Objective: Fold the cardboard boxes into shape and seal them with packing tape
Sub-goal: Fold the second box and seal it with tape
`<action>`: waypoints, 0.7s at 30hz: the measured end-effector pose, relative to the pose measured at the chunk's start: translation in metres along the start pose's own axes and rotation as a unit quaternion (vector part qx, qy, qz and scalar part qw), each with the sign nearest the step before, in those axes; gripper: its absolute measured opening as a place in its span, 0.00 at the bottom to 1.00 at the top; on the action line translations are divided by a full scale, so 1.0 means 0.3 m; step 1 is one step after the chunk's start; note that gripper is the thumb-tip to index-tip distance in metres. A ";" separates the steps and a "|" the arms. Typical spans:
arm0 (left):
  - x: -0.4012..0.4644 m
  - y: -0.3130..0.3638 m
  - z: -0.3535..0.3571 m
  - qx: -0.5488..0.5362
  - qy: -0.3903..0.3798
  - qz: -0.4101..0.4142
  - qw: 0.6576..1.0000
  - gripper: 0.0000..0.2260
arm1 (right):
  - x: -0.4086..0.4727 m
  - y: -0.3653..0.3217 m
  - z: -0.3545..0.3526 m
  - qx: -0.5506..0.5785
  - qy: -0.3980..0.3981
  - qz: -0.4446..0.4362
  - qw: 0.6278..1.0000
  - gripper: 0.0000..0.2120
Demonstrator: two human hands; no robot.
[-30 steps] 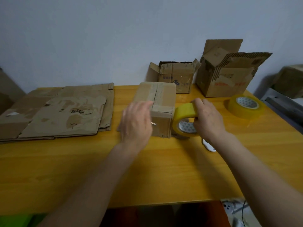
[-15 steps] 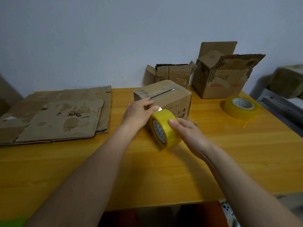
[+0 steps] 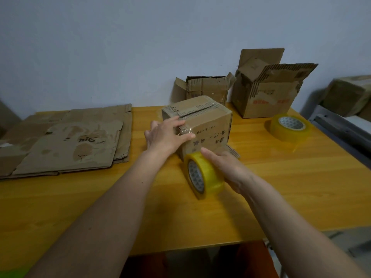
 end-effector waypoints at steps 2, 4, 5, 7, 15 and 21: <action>-0.005 0.000 0.001 -0.019 0.013 -0.001 1.000 0.30 | 0.006 0.016 -0.053 -0.024 0.020 -0.007 0.999 0.18; -0.012 0.000 0.006 -0.023 0.022 0.006 0.999 0.32 | 0.014 0.040 -0.154 -0.100 0.090 -0.017 0.991 0.22; -0.015 0.000 0.010 -0.026 0.026 0.011 0.999 0.32 | 0.016 0.058 -0.217 -0.184 0.130 -0.012 0.974 0.20; -0.018 -0.001 0.015 -0.037 0.030 0.017 0.999 0.34 | 0.006 0.112 -0.319 -0.377 0.170 0.043 0.910 0.15; -0.028 -0.035 0.052 -0.164 -0.020 -0.033 0.986 0.34 | -0.005 0.244 -0.392 -0.407 0.158 0.125 0.891 0.15; -0.059 -0.025 0.117 -0.328 -0.130 -0.091 0.931 0.41 | -0.023 0.113 -0.438 -0.277 0.237 -0.036 0.930 0.05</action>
Point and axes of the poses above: each hand's wrist, its own x-axis towards the middle knuckle, its own z-axis out of the palm, y = z × x, the point moved 8 cm from there along x, towards the middle knuckle, and after that the axes turned 12 degrees about -z, right-handed, at the moved point
